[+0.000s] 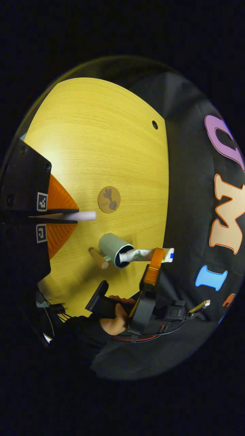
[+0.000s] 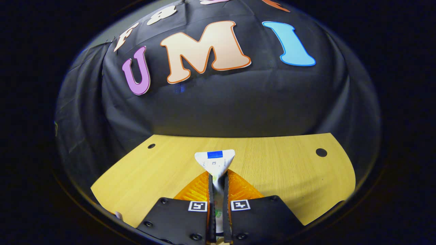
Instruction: Put the toothbrush and toothpaste on the desktop into the cup, then pick up the cup and place it on the coaster on the desktop.
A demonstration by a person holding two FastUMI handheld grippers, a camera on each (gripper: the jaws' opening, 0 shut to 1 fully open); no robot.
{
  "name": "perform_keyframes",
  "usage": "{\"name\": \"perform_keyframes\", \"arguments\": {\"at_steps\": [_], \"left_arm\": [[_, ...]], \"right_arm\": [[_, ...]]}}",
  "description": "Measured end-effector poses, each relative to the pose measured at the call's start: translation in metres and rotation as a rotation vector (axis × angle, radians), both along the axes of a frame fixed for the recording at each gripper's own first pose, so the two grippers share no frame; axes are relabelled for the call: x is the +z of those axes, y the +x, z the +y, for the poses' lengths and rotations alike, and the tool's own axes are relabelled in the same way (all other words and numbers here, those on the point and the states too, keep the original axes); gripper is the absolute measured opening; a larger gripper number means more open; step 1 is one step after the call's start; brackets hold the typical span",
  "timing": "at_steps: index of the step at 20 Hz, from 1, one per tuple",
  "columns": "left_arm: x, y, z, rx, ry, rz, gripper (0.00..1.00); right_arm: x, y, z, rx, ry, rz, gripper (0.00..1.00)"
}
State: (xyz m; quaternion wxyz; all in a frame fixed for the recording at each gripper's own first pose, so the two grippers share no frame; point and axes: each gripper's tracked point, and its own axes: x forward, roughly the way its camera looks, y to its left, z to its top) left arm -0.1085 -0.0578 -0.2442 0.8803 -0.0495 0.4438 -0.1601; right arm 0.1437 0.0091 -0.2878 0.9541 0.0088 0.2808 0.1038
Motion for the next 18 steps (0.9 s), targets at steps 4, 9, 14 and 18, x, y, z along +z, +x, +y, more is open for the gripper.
{"name": "perform_keyframes", "arguments": {"at_steps": [4, 9, 14, 18], "left_arm": [[0.037, 0.022, 0.003, 0.014, -0.007, -0.049, 0.00], [0.056, 0.060, -0.004, 0.000, -0.032, -0.100, 0.00], [0.075, 0.091, -0.031, -0.013, -0.091, -0.152, 0.00], [0.094, 0.121, -0.055, -0.014, -0.165, -0.211, 0.00]], "right_arm": [[-0.014, -0.013, -0.005, 0.003, -0.037, 0.023, 0.15], [-0.018, -0.036, -0.019, -0.007, -0.028, 0.064, 0.34], [0.007, -0.063, -0.047, -0.029, -0.008, 0.024, 0.96], [0.018, -0.086, -0.082, -0.087, -0.002, 0.028, 0.99]]}}
